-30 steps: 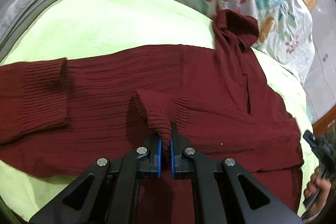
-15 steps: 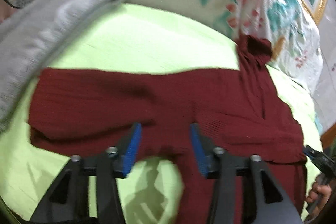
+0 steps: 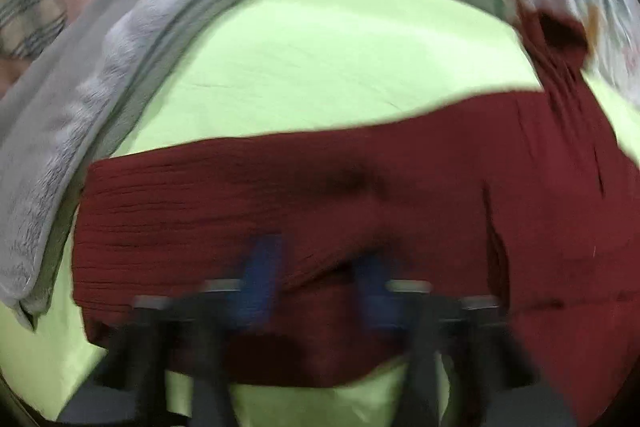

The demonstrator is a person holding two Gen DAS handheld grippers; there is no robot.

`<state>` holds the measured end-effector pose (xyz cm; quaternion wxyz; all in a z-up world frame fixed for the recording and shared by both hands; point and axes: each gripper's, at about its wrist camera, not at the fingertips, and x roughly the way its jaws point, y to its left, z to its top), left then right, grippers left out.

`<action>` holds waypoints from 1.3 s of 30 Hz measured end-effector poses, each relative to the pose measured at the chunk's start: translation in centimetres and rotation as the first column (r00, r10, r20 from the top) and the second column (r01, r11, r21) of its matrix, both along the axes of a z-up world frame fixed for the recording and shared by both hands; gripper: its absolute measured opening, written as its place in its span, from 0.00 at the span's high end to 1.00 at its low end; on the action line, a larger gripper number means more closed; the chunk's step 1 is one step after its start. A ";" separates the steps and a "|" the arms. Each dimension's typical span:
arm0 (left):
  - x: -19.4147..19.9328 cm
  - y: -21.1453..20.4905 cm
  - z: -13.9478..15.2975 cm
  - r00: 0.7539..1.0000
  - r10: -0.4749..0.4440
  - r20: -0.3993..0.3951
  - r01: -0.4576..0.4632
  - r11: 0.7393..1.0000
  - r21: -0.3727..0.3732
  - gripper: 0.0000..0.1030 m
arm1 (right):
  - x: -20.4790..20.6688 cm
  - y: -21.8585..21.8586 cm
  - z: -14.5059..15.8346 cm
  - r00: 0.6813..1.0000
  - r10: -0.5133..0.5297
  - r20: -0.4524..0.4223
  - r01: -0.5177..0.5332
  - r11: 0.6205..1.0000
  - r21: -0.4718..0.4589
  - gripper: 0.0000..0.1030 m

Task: Fold large clothes

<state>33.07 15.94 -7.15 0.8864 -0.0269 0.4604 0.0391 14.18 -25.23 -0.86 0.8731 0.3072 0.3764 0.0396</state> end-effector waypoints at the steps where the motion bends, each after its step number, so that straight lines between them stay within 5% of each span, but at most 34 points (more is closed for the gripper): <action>1: 0.0 0.8 0.3 1.000 0.018 0.004 -0.017 0.999 -0.047 0.97 | -0.2 0.0 0.2 1.000 -0.002 0.006 0.002 1.000 -0.002 0.60; 6: -1.3 1.2 3.3 0.995 0.054 0.081 -0.039 0.983 -0.177 0.97 | -0.9 0.2 0.5 0.999 -0.020 0.041 0.021 1.000 -0.005 0.60; 12: -3.6 -6.3 7.9 0.976 -0.090 0.201 0.143 0.953 -0.266 0.97 | -1.9 -0.6 0.6 0.996 -0.055 0.068 0.054 0.998 0.018 0.60; 16: -5.2 -14.6 9.5 0.940 -0.225 0.256 0.305 0.890 -0.338 0.97 | -3.3 -2.2 0.7 0.989 -0.114 0.092 0.112 0.993 0.035 0.60; 22: -5.7 -27.3 6.5 0.890 -0.401 0.220 0.455 0.823 -0.341 0.97 | -5.0 -4.7 0.5 0.979 -0.183 0.091 0.178 0.982 0.056 0.60; 27: -4.6 -33.1 1.7 0.869 -0.480 0.119 0.491 0.810 -0.321 0.96 | -5.5 -6.0 0.7 0.974 -0.205 0.091 0.201 0.978 0.054 0.60; 30: -4.4 -33.2 -0.5 0.867 -0.498 0.033 0.476 0.804 -0.356 0.77 | -4.9 -5.9 0.9 0.978 -0.186 0.090 0.184 0.982 0.035 0.55; 33: -5.3 -31.4 -0.4 0.876 -0.480 0.047 0.465 0.814 -0.348 0.54 | -3.7 -5.1 1.1 0.984 -0.147 0.102 0.146 0.989 0.021 0.40; 39: -8.9 -21.6 1.6 0.924 -0.368 0.106 0.383 0.877 -0.291 0.50 | 0.7 -4.2 0.0 0.994 -0.089 0.056 0.088 0.996 0.009 0.40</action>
